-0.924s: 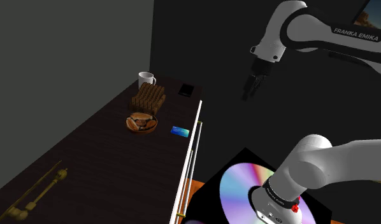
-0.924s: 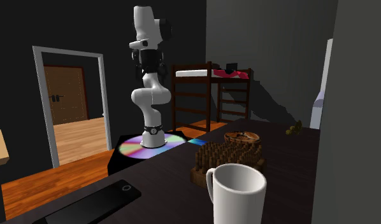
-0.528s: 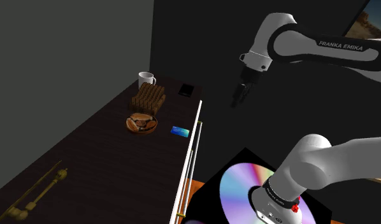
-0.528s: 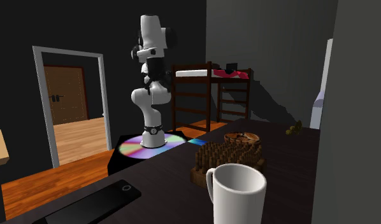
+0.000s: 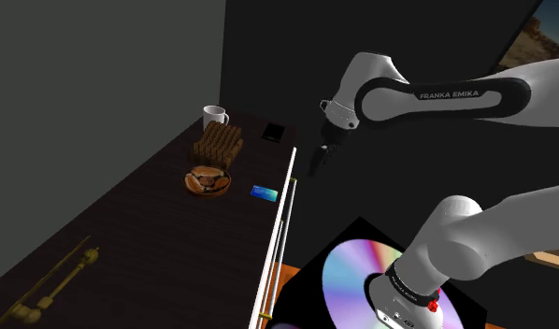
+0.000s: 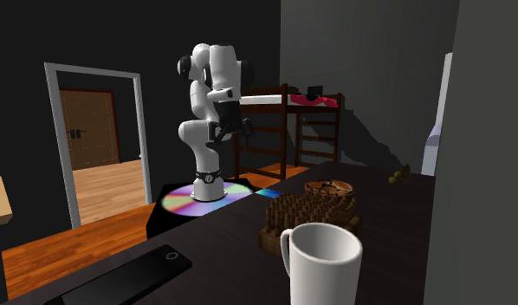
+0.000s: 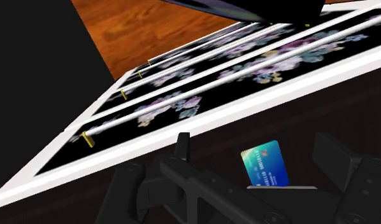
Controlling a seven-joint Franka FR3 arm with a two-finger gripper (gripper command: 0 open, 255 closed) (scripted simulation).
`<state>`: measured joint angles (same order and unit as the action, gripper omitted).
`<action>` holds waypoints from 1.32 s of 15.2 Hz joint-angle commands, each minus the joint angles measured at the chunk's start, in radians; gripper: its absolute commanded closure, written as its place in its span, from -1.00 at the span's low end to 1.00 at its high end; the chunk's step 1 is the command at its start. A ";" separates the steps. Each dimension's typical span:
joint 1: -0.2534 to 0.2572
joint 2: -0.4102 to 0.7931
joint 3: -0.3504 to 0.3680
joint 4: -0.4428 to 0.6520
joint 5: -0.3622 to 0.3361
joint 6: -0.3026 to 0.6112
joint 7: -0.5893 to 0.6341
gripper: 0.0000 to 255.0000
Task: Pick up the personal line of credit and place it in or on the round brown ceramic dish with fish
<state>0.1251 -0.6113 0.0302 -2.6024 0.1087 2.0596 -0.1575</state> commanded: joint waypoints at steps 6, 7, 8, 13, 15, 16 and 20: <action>0.061 0.227 0.066 -0.015 0.028 0.309 -0.012 -1.00; 0.068 0.262 0.076 -0.011 0.029 0.349 -0.012 -1.00; 0.074 0.295 0.084 -0.007 0.029 0.386 -0.013 -1.00; 0.076 0.358 0.089 -0.023 0.032 0.466 -0.014 -1.00; 0.077 0.385 0.091 -0.028 0.033 0.498 -0.014 -1.00; 0.077 0.393 0.092 -0.030 0.033 0.507 -0.014 -1.00; 0.077 0.393 0.092 -0.030 0.033 0.507 -0.014 -1.00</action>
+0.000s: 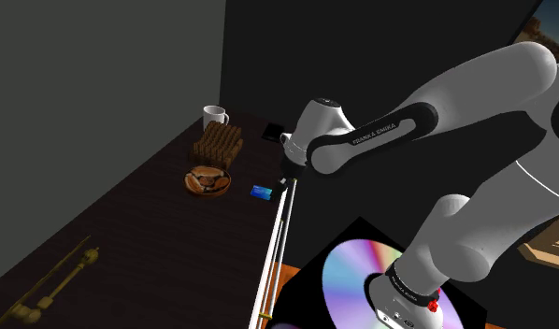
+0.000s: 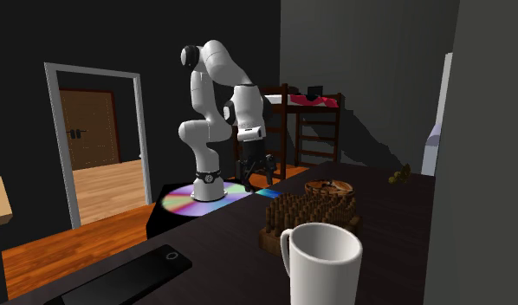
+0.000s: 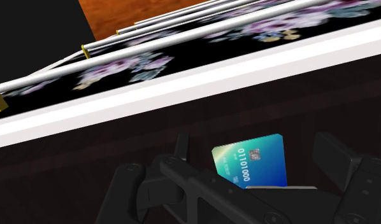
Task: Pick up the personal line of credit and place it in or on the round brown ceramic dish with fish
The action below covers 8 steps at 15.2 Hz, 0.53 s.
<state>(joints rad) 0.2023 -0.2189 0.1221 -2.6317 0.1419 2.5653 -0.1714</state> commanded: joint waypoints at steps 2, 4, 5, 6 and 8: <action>0.000 0.001 0.000 0.000 0.000 0.001 0.000 -1.00; 0.000 0.001 0.000 0.000 0.000 0.001 0.000 -1.00; 0.000 0.001 0.000 0.000 0.000 0.001 0.000 1.00; 0.000 0.001 0.000 0.000 0.000 0.001 0.000 1.00; 0.000 0.001 0.000 0.000 0.000 0.001 0.000 1.00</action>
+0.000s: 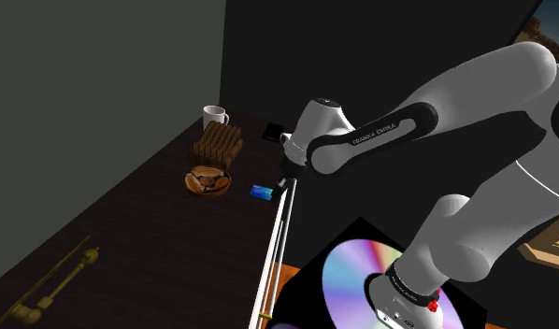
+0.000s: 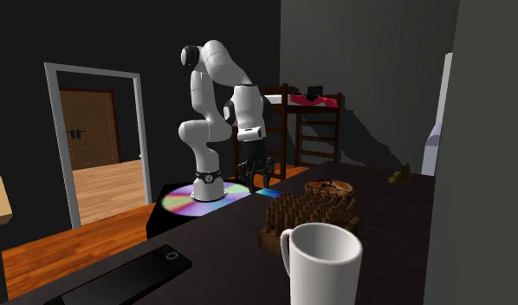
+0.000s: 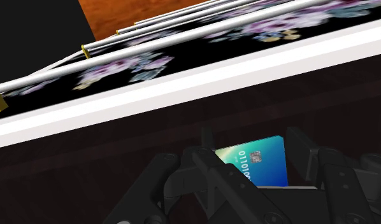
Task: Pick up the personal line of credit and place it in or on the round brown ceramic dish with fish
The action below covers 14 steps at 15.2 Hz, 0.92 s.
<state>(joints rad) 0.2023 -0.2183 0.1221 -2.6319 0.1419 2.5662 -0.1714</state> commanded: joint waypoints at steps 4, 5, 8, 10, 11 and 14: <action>0.000 0.000 0.000 0.000 0.000 0.000 0.000 1.00; 0.000 0.000 0.000 0.000 0.000 0.000 0.000 1.00; -0.001 -0.023 -0.001 0.009 -0.002 -0.032 0.002 1.00; -0.001 -0.044 -0.002 0.020 -0.004 -0.064 0.004 1.00; -0.002 -0.054 -0.002 0.026 -0.004 -0.080 0.005 1.00; -0.003 -0.083 -0.004 0.045 -0.007 -0.128 0.009 1.00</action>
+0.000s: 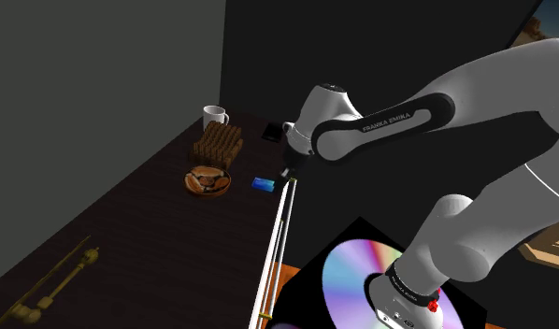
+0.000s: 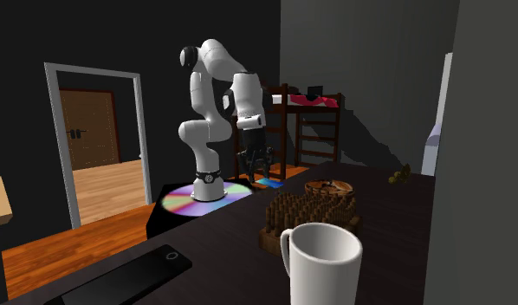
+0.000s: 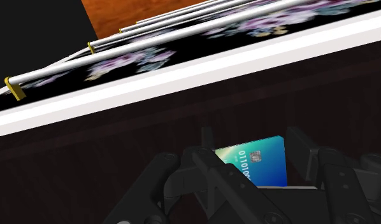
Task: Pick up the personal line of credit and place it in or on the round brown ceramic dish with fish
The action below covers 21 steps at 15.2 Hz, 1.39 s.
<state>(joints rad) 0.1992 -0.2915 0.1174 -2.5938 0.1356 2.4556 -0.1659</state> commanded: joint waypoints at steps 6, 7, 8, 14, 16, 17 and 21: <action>-0.002 -0.060 -0.003 0.050 -0.006 -0.111 0.009 1.00; -0.002 -0.068 -0.003 0.058 -0.007 -0.126 0.010 1.00; -0.002 -0.075 -0.004 0.066 -0.008 -0.141 0.011 1.00; -0.004 -0.111 -0.008 0.120 -0.013 -0.230 0.016 1.00; -0.001 -0.082 0.005 0.160 -0.015 -0.241 0.035 1.00; 0.003 -0.049 0.018 0.193 -0.017 -0.239 0.054 1.00; 0.015 0.084 0.066 0.332 -0.040 -0.241 0.129 1.00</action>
<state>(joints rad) 0.2116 -0.2438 0.1717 -2.2973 0.1028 2.2129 -0.0559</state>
